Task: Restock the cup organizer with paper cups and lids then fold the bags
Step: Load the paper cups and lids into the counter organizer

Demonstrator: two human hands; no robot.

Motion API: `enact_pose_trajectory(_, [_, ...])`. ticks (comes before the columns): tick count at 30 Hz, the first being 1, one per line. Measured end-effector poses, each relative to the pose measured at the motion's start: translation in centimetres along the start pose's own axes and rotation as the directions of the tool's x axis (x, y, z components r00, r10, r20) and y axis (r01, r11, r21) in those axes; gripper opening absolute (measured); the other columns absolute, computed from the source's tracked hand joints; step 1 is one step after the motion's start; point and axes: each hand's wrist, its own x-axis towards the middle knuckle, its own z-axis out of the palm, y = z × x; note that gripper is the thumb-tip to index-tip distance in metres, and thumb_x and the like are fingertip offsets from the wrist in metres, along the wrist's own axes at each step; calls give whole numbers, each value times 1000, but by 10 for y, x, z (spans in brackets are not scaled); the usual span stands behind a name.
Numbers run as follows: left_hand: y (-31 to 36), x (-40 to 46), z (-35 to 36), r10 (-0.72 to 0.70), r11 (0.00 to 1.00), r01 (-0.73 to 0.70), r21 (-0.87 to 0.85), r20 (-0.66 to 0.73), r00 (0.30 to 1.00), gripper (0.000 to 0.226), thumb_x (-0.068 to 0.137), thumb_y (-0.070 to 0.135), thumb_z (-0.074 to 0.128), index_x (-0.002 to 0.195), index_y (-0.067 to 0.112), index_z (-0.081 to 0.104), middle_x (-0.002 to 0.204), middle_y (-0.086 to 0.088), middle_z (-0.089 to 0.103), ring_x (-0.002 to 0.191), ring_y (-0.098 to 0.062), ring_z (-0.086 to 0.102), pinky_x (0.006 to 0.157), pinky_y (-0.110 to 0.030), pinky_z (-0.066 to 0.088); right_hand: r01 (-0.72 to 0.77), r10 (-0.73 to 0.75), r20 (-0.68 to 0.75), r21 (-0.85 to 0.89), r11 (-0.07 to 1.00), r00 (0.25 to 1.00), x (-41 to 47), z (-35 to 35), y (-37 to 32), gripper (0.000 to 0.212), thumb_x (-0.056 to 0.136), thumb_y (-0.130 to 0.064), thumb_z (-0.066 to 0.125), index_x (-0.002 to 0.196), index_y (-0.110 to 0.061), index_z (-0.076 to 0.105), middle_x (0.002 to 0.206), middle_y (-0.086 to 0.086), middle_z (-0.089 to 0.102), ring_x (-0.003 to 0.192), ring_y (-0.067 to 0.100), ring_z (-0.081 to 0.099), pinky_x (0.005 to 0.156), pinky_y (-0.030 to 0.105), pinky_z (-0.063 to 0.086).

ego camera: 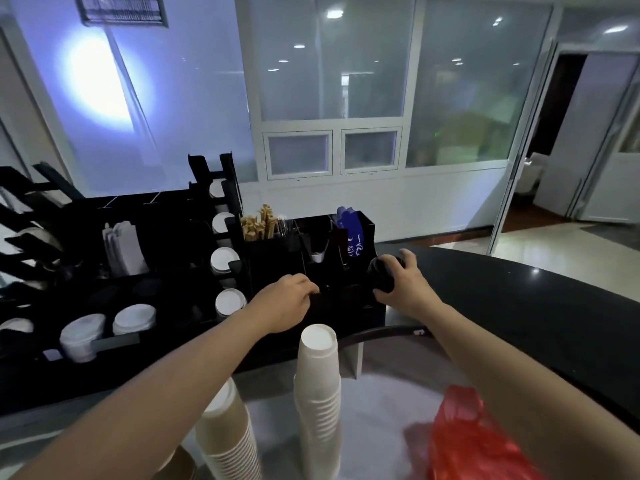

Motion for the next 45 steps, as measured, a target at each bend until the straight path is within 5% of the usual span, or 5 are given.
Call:
enact_pose_trajectory(11, [-33, 49, 37, -9, 990, -12, 140, 156, 988, 48, 101, 21, 39, 148, 28, 46, 156, 13, 36, 141, -14, 33, 112, -39, 39, 327, -250, 250, -344, 880, 935, 108, 30, 38, 83, 80, -41, 77, 148, -27, 32, 147, 14, 21, 126, 37, 45, 103, 46, 48])
enact_pose_trajectory(21, [-40, 56, 50, -11, 992, -6, 127, 129, 992, 44, 99, 19, 44, 142, 25, 55, 153, 10, 42, 140, -14, 35, 112, -40, 39, 430, -206, 422, -552, 715, 883, 120, 72, 55, 83, 86, -59, 62, 154, -24, 29, 154, 7, 42, 148, 28, 29, 120, 64, -6])
enact_pose_trajectory(29, [-43, 53, 53, -38, 990, 20, 141, 131, 991, 40, 100, 22, 44, 136, 25, 59, 155, 11, 40, 142, -13, 33, 112, -39, 39, 485, -191, 499, -569, 664, 846, 114, 71, 51, 74, 95, -60, 49, 157, -26, 27, 159, 0, 38, 142, 26, 40, 118, 67, -2])
enact_pose_trajectory(35, [-37, 47, 43, -53, 988, 32, 148, 136, 989, 39, 101, 23, 43, 136, 27, 59, 154, 11, 42, 143, -13, 32, 113, -41, 38, 426, -189, 460, -493, 759, 868, 103, 61, 50, 66, 97, -37, 49, 158, -27, 26, 166, 2, 20, 154, 20, 15, 119, 63, -9])
enact_pose_trajectory(45, [-20, 0, 10, -69, 985, 69, 157, -3, 998, 31, 103, 35, 45, 128, 29, 63, 122, 7, 69, 115, -15, 61, 91, -34, 49, 245, -236, 80, -460, 853, 969, 68, 28, 15, 29, 103, -33, 45, 97, -20, 70, 107, -3, 69, 111, 20, 60, 117, 47, 23])
